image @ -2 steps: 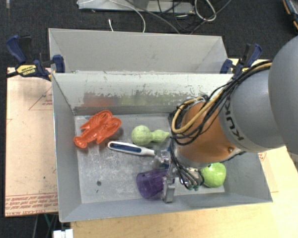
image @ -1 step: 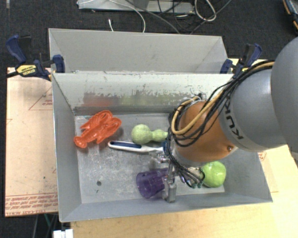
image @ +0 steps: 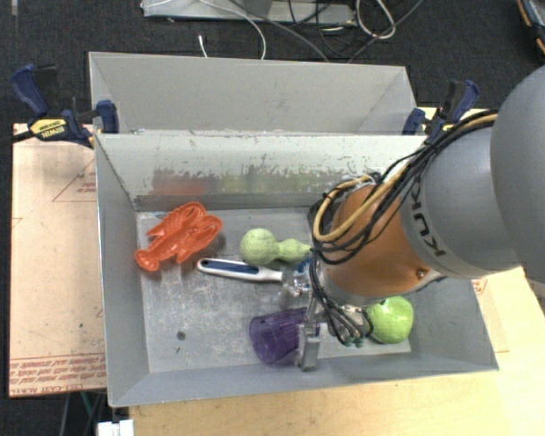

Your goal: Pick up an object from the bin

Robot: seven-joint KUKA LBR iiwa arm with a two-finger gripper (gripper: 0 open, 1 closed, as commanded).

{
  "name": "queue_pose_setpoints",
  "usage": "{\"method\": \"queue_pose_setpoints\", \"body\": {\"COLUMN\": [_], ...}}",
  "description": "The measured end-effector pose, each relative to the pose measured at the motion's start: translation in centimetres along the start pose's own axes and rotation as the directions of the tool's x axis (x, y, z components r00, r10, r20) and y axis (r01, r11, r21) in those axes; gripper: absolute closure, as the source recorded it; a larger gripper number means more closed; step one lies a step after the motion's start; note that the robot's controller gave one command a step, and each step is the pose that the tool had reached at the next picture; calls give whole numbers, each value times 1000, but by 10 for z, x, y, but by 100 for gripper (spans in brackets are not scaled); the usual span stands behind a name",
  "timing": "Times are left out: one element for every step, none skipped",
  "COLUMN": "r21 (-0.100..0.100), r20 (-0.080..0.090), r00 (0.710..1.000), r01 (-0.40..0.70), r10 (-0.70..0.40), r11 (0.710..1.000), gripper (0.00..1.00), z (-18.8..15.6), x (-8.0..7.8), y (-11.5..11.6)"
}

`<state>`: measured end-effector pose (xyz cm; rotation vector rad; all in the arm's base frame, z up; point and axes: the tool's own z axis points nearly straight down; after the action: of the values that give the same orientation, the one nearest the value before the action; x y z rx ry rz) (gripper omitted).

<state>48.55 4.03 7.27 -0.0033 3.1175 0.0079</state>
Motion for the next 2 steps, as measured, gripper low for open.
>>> {"method": "queue_pose_setpoints", "body": {"r21": [-2, -1], "r20": [10, 0], "r00": [987, 1000], "r01": [163, 8], "r10": [-163, -8], "r11": [987, 1000], "gripper": [0, 100], "z": [0, 1], "x": [-3, 0], "y": [5, 1]}}
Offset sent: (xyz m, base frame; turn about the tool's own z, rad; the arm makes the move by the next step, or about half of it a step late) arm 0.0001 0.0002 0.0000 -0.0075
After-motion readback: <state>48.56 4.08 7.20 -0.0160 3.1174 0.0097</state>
